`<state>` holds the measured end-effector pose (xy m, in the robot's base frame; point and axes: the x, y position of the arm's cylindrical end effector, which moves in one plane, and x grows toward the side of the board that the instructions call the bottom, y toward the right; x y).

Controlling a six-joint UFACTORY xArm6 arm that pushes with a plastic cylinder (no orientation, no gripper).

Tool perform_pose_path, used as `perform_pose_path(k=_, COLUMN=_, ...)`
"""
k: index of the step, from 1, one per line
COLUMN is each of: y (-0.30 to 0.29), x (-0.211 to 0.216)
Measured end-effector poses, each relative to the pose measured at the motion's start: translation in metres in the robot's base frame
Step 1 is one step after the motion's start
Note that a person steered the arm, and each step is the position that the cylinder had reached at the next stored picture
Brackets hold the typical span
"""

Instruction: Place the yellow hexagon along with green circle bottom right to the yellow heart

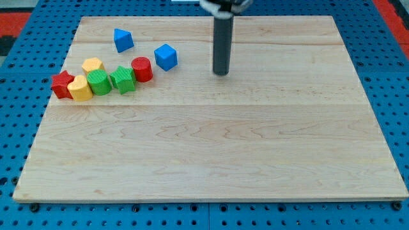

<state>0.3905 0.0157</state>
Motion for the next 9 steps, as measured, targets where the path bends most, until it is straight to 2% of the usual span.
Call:
perform_pose_path(k=2, y=-0.136, x=0.088)
perform_pose_path(k=3, y=-0.213, x=0.116)
perform_pose_path(k=4, y=-0.300, x=0.098)
perform_pose_path(k=5, y=-0.320, x=0.062)
perform_pose_path(k=7, y=-0.316, x=-0.029)
perform_pose_path(k=8, y=-0.283, x=-0.061)
perform_pose_path(k=9, y=-0.241, x=-0.068)
